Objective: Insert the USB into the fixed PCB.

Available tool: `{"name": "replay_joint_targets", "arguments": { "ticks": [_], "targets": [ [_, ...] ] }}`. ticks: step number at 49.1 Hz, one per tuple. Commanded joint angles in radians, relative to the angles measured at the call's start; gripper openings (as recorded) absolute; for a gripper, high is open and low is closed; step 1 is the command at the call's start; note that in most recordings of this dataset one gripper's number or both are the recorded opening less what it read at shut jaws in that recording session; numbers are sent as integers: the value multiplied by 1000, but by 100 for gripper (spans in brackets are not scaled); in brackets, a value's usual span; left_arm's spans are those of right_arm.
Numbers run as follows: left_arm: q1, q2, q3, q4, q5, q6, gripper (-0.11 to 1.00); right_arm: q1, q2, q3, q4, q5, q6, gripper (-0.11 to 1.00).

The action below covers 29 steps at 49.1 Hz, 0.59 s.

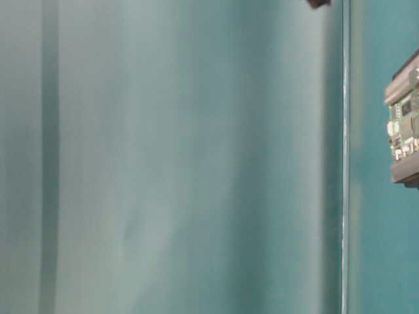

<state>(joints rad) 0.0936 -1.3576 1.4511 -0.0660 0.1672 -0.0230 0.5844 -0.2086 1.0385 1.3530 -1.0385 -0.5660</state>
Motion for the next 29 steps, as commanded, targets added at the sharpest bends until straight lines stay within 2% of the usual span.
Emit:
{"name": "replay_joint_targets", "arguments": {
  "ticks": [1,11,29],
  "targets": [
    [-3,8,-17,3,-5,-5,53,-29,-71,31,-43,63,-2,70],
    [-3,8,-17,3,-5,-5,53,-127,-229,126,-149,213,-3,70],
    [-2,8,-17,3,-5,-5,53,-359,-584,291,-310,477,-6,70]
  ]
}}
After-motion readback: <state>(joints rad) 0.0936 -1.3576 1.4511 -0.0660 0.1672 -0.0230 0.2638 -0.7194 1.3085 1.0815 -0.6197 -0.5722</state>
